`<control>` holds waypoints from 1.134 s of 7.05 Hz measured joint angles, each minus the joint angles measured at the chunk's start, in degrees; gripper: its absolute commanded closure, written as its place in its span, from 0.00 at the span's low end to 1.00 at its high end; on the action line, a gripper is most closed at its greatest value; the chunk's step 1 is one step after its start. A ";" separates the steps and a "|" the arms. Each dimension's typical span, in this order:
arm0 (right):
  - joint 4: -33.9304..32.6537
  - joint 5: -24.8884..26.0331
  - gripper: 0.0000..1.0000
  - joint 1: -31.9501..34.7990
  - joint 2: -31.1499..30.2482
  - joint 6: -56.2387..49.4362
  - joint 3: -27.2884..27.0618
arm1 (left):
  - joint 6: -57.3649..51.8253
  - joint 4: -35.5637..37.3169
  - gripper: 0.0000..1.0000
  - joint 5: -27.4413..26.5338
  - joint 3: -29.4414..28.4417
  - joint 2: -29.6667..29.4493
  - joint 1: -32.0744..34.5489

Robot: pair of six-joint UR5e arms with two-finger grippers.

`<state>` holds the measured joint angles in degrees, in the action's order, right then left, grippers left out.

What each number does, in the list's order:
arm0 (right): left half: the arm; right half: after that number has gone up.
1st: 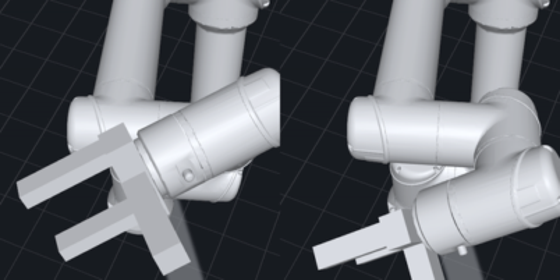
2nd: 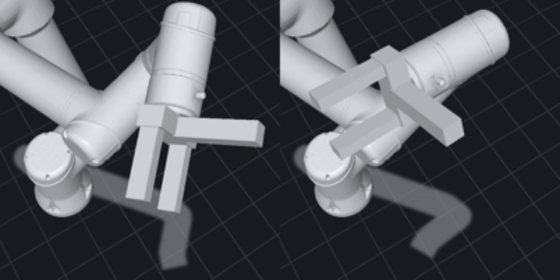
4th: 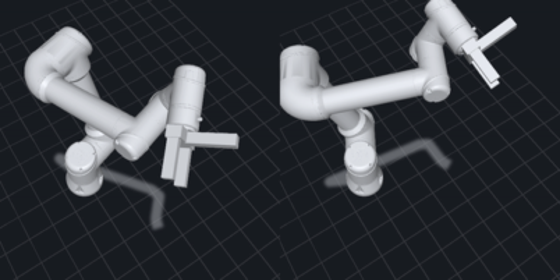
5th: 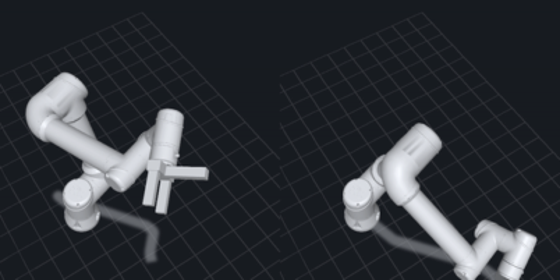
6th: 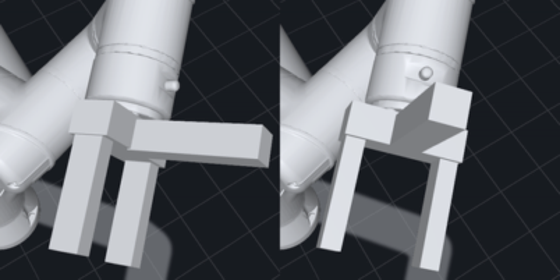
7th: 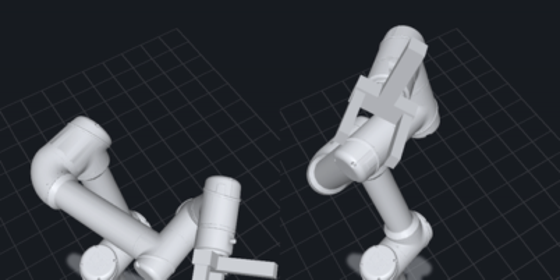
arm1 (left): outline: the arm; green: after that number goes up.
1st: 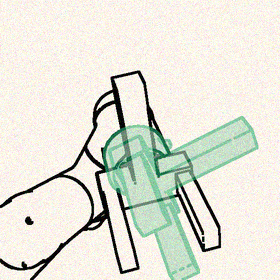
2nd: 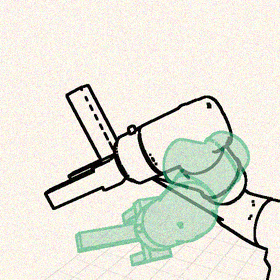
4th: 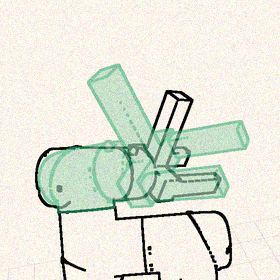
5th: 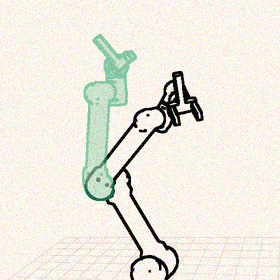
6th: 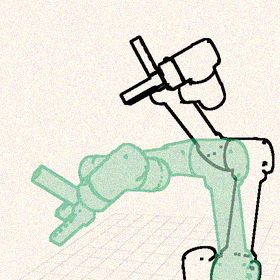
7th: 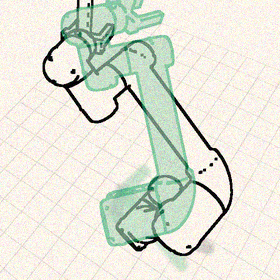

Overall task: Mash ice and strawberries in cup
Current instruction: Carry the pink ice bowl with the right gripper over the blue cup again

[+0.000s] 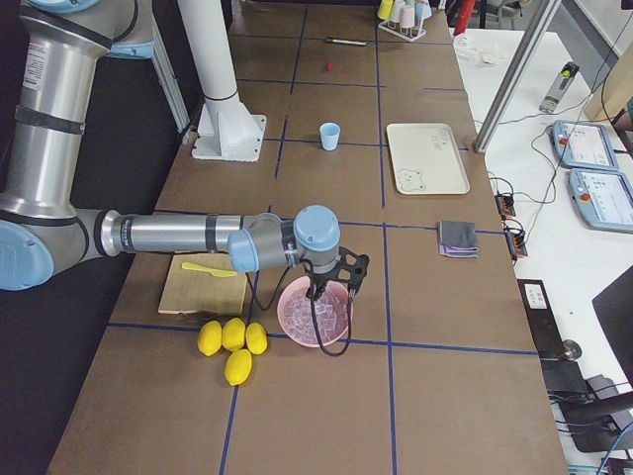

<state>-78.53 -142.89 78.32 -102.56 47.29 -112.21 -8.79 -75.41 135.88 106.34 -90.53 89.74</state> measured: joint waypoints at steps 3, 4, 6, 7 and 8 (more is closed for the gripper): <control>0.08 4.33 0.99 -16.75 16.42 36.44 -5.21 | 0.00 0.00 0.00 0.08 0.00 -0.07 -0.05; -0.13 9.03 0.99 -23.49 22.80 46.71 -5.25 | 0.00 0.00 0.00 0.09 0.01 -0.08 -0.07; -0.57 19.57 0.99 -35.90 33.55 60.94 -3.05 | 0.00 0.00 0.00 0.09 -0.03 -0.03 -0.07; -0.61 25.36 0.98 -41.27 38.52 65.72 -0.23 | 0.00 0.00 0.00 0.09 -0.02 -0.01 -0.04; -0.51 30.57 0.97 -45.79 41.96 68.59 2.60 | 0.00 0.00 0.00 0.09 -0.01 0.00 -0.01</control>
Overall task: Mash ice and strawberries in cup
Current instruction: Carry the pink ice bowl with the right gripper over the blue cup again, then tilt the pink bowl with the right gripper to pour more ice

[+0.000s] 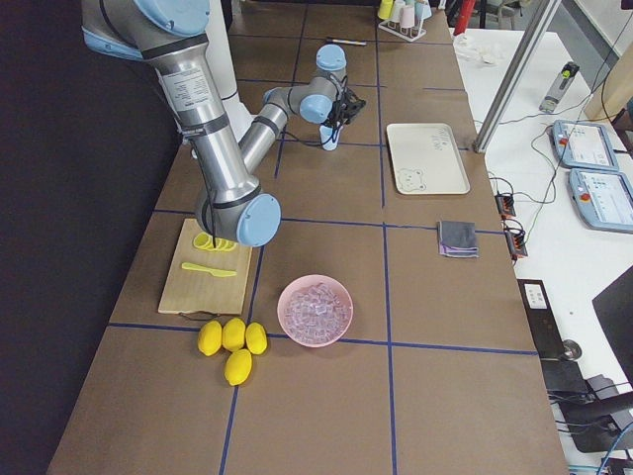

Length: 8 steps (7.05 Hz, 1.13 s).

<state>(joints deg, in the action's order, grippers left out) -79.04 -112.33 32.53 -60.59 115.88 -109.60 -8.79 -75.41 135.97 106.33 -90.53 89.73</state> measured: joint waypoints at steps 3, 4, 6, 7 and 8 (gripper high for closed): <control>0.38 5.16 0.87 -5.22 3.47 1.54 4.39 | 0.00 0.02 0.00 0.02 0.04 0.33 0.00; 0.45 5.81 0.71 -5.78 4.69 1.53 5.98 | 0.00 -0.06 0.00 0.06 0.05 0.62 -0.01; 0.48 6.40 0.10 -6.27 6.21 1.41 8.30 | 0.00 -0.16 0.00 0.09 0.07 0.82 -0.01; 0.47 6.47 0.10 -6.30 6.45 1.28 8.76 | 0.00 -0.17 0.00 0.09 0.09 0.82 -0.01; 0.47 6.50 0.12 -6.33 6.57 1.23 8.95 | 0.00 -0.20 0.00 0.09 0.10 0.81 -0.02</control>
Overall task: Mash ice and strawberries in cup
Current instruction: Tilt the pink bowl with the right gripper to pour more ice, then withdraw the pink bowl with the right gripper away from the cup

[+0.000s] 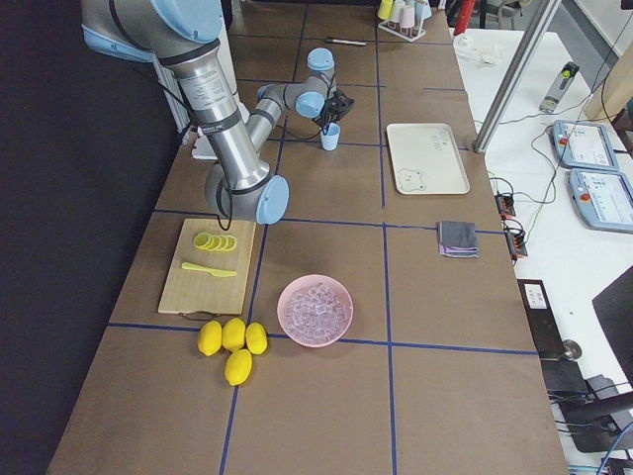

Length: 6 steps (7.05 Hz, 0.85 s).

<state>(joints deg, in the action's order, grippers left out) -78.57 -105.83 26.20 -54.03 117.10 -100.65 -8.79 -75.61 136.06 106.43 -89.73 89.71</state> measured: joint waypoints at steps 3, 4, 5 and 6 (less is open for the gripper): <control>-0.51 -2.93 0.18 3.27 -3.08 -0.24 -3.81 | 0.00 -0.06 0.00 0.00 -0.07 0.05 -0.02; -0.61 -7.41 0.18 7.54 -7.35 -1.52 -6.82 | 0.00 -0.06 0.00 0.00 -0.08 0.04 -0.03; -0.58 -12.60 0.17 12.76 -12.77 -5.52 -9.81 | 0.00 -0.06 0.00 0.00 -0.08 0.05 -0.02; -0.41 -16.63 0.12 17.25 -18.92 -11.59 -12.65 | -0.02 -0.06 0.00 0.00 -0.08 0.07 -0.02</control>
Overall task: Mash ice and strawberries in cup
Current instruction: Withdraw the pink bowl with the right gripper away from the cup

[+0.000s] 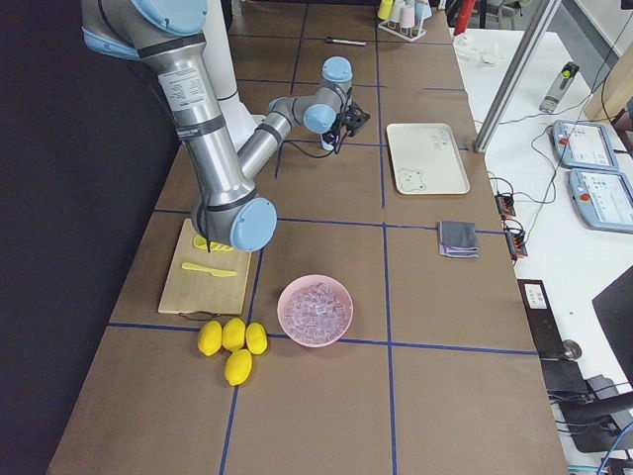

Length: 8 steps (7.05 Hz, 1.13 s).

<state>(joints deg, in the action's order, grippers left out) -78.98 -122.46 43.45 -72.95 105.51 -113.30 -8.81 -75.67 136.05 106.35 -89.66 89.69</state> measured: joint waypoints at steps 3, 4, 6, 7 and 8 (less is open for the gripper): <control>0.54 -11.01 0.01 15.03 -17.68 -26.40 -3.70 | -0.05 0.00 0.00 0.00 0.00 0.01 0.05; 0.51 -12.73 0.01 19.39 -21.45 -35.24 -3.02 | -0.03 0.00 0.00 0.00 0.00 0.01 0.05; 0.41 -14.90 0.01 26.64 -25.37 -51.38 1.10 | -0.06 0.00 0.00 0.00 0.00 0.01 0.05; 0.40 -15.36 0.01 29.35 -26.47 -58.92 3.63 | -0.07 0.00 0.00 0.00 0.00 0.01 0.05; 0.44 -15.45 0.01 31.00 -27.16 -65.98 6.07 | -0.05 0.00 0.00 0.00 0.04 0.01 0.05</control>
<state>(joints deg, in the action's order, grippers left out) -78.54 -137.91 74.45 -100.11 39.52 -107.23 -8.86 -75.67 136.06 106.39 -89.65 89.74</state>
